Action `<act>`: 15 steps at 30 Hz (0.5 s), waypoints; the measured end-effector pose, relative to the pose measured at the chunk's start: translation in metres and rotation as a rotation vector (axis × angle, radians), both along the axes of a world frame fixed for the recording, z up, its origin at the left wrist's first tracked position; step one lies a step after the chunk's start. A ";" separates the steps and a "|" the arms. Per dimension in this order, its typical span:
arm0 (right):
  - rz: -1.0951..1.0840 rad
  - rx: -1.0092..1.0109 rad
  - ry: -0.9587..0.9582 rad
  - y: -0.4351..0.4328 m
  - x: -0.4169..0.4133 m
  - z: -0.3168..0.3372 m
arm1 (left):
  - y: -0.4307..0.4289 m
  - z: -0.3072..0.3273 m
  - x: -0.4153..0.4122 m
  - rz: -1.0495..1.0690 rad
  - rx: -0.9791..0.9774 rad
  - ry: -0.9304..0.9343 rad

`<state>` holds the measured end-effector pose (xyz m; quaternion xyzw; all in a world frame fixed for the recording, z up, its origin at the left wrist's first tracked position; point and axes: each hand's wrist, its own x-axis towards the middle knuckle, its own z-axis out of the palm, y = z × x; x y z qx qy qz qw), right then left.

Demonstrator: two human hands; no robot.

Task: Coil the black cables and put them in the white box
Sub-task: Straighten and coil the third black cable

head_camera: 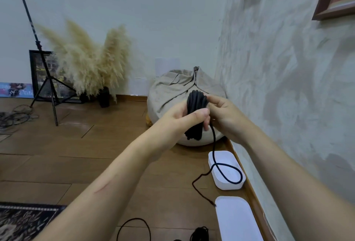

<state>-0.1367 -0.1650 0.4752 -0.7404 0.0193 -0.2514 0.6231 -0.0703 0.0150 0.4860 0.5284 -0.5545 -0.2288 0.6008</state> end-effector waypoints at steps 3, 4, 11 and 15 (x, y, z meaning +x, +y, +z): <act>-0.043 -0.089 0.093 0.011 0.013 -0.026 | -0.006 0.000 0.006 0.069 -0.066 0.080; -0.040 -0.150 0.146 0.018 0.017 -0.033 | -0.009 0.001 0.009 0.132 -0.088 0.125; 0.038 -0.533 0.343 0.054 0.028 -0.021 | -0.022 -0.031 0.069 0.755 0.019 -0.103; 0.043 -0.599 0.396 0.043 0.014 -0.006 | -0.018 -0.050 0.088 0.779 0.200 -0.190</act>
